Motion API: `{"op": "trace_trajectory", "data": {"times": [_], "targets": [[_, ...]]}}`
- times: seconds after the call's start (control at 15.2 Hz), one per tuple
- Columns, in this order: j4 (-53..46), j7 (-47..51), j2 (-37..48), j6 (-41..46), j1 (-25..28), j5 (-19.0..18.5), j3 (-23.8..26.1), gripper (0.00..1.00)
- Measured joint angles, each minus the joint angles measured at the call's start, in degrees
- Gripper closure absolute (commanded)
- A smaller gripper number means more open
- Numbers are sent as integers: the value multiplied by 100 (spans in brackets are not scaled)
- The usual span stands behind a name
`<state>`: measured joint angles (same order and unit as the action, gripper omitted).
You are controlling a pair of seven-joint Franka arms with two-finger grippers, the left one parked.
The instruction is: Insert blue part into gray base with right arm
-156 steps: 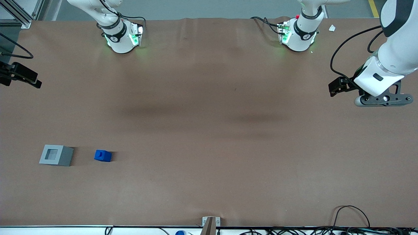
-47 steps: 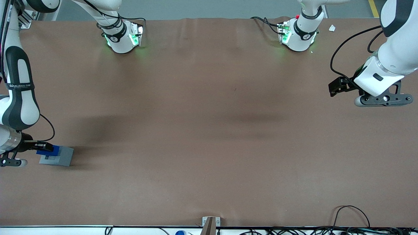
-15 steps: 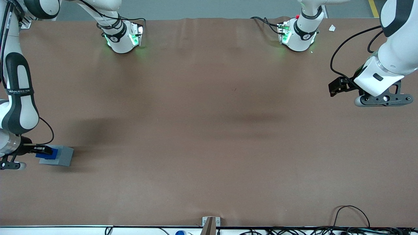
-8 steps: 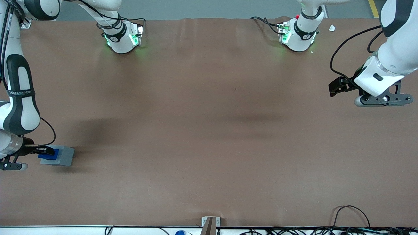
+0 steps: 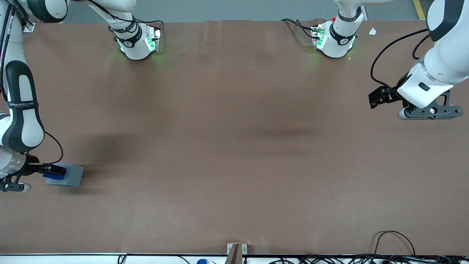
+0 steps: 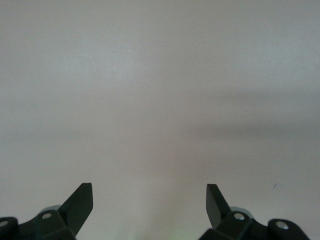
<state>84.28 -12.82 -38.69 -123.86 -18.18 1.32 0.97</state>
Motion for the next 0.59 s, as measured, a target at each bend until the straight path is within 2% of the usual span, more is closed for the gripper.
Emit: {"op": "trace_trajectory", "data": {"times": [0.26,0.59], "targets": [[-82,-4,14,115,0,0,13,0],[-233,-4,442,1029,1,0,15,0]]}}
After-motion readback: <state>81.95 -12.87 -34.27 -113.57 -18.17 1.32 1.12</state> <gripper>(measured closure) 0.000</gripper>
